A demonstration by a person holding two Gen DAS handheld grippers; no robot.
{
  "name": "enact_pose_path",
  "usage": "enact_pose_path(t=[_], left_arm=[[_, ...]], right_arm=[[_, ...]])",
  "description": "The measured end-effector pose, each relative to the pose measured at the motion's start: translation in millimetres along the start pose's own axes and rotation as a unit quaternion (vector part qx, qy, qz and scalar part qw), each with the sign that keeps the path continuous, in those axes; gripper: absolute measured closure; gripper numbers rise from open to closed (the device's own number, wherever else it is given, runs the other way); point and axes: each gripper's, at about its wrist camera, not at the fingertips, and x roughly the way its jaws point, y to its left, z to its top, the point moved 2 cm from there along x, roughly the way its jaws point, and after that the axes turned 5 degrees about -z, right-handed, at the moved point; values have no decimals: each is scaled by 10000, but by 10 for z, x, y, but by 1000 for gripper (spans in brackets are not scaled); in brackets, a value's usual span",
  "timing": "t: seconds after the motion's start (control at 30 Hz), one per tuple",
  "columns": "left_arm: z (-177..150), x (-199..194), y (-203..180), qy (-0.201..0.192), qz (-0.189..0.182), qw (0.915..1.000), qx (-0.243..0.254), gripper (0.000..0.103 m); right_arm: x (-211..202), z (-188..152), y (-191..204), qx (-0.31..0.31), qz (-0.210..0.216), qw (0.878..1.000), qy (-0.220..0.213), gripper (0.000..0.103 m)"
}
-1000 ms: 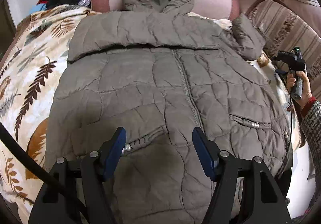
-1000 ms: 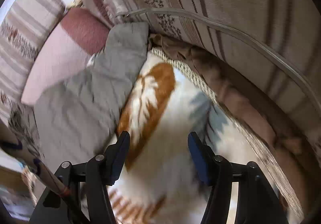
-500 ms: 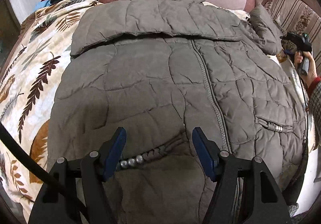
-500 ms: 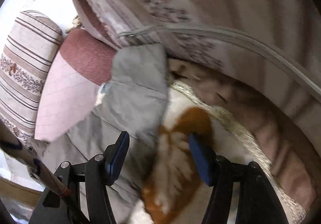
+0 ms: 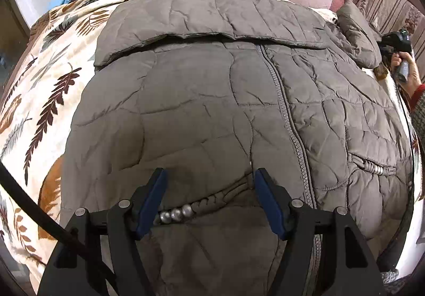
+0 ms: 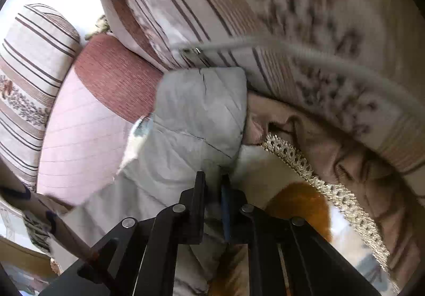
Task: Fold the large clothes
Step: 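Grasp the other sleeve cuff with the right tool, then fold the held sleeve across the chest and open the right tool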
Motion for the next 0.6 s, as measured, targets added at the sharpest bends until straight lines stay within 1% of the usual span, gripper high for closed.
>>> enact_pose_path(t=[0.1,0.2,0.3,0.37,0.4,0.47,0.53,0.6], left_arm=[[-37,-75,56,-39,-106,9999,-116,36],[-97,-237,139,-190,-197,9994,-230,36],[-173,-437,207,-397,-286,9984,-299,36],[-239,-583,268,-562,-323,9973,-337,36],[-276,-650,302,-634,-343,9967,-362,36],[-351,-782,384,-779,-389,9953,-422,36],[-434,-901,472,-908,-407,9938,-499,36],[-499,-993,548,-1002,-400,9926,-562,36]], right_arm=[[-362,26,74,-147,-100,9997,-180,94],[-825,49,186,-406,-337,9976,-440,95],[-1360,53,424,-818,-524,9922,-786,95],[-1768,22,700,-1174,-630,9852,-1079,95],[-1927,-21,808,-1304,-618,9826,-1173,95],[-2228,-122,1093,-1579,-513,9770,-1339,95],[-2544,-330,1485,-1974,-345,9684,-1487,95],[-2738,-554,1815,-2290,-188,9609,-1546,95]])
